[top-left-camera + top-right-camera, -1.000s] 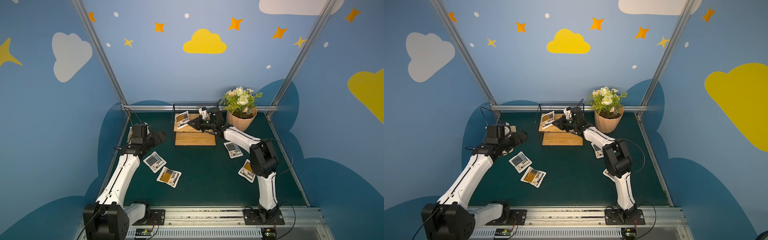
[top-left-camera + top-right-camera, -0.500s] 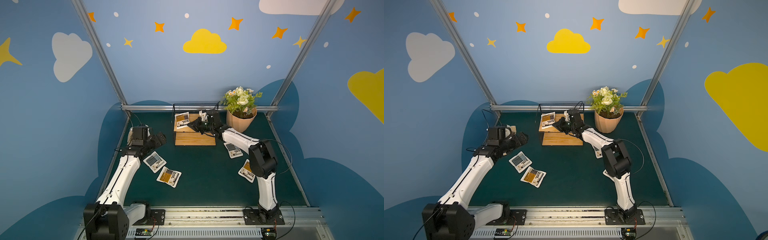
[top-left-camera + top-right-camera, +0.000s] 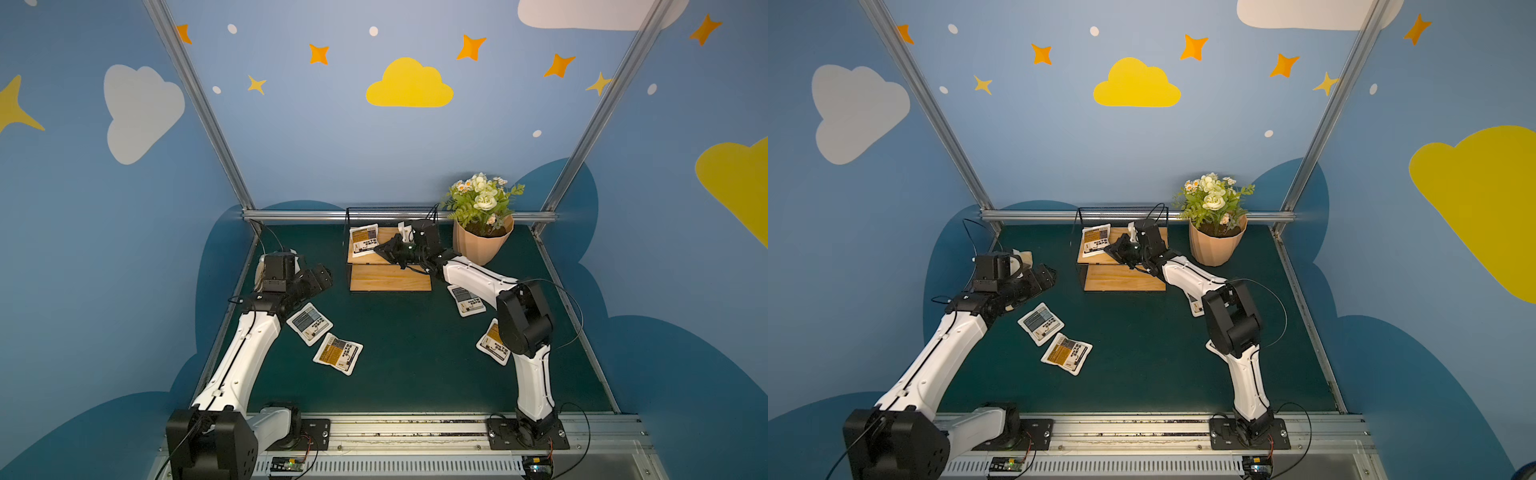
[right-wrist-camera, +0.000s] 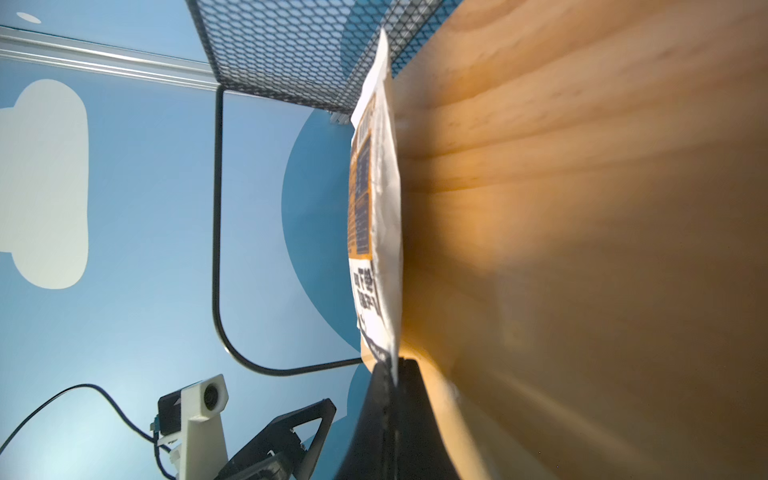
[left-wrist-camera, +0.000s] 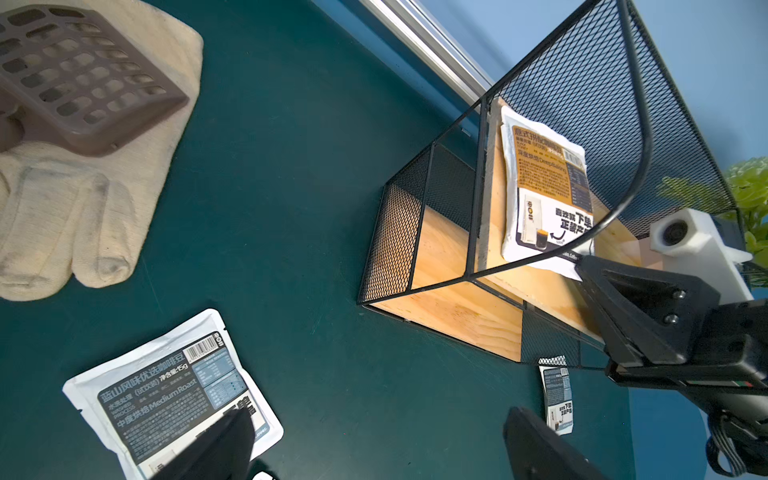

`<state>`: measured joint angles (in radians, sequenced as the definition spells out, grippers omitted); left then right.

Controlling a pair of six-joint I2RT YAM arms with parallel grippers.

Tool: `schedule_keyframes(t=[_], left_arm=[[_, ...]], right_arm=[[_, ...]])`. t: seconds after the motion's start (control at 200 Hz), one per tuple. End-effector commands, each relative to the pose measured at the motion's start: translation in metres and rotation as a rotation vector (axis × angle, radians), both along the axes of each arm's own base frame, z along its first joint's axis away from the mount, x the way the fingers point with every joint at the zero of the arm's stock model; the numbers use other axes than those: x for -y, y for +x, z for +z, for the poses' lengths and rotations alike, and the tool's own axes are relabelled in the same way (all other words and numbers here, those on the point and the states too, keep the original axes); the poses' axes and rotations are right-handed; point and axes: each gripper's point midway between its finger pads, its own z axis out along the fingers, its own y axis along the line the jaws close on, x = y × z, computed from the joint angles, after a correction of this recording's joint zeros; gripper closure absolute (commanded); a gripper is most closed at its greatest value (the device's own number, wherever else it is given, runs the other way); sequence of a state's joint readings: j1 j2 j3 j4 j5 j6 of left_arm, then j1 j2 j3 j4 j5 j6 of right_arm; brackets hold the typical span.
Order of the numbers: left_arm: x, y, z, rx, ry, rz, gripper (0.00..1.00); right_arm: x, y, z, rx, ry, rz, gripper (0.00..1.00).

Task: Place the bagged coffee beans on the shelf by color
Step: Place the bagged coffee beans on the shelf.

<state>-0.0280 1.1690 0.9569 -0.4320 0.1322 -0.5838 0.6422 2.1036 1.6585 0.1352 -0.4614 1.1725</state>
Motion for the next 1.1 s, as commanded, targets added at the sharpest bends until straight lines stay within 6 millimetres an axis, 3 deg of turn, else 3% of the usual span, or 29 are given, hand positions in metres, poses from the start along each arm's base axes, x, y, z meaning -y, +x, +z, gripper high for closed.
schedule_keyframes(t=[0.0,0.075,0.26,0.405,0.461,0.571,0.886,1.091], left_arm=[[0.000,-0.002,0.005,0.024,0.001,-0.009,0.00],[0.000,-0.003,0.006,0.026,0.003,-0.010,0.00],[0.000,-0.004,0.007,0.028,0.007,-0.009,0.00],[-0.001,-0.005,0.007,0.028,0.010,-0.009,0.00],[-0.001,-0.005,0.008,0.031,0.011,-0.007,0.00],[-0.002,-0.006,0.009,0.030,0.013,-0.007,0.00],[-0.005,-0.014,0.012,0.026,0.037,0.001,0.00],[-0.009,-0.028,0.007,0.007,0.054,0.013,0.00]], right_arm=[[-0.009,-0.006,-0.021,-0.054,-0.030,0.017,0.98],[-0.009,-0.008,-0.023,-0.059,-0.036,0.021,0.90],[-0.004,-0.010,-0.022,-0.052,-0.049,0.007,0.58],[0.000,-0.011,-0.017,-0.040,-0.055,0.003,0.42],[0.001,-0.012,-0.015,-0.037,-0.057,0.004,0.32],[0.004,-0.015,-0.014,-0.035,-0.064,0.001,0.02],[0.017,-0.029,-0.010,-0.022,-0.096,-0.003,0.02],[0.026,-0.047,0.006,0.036,-0.114,0.026,0.02]])
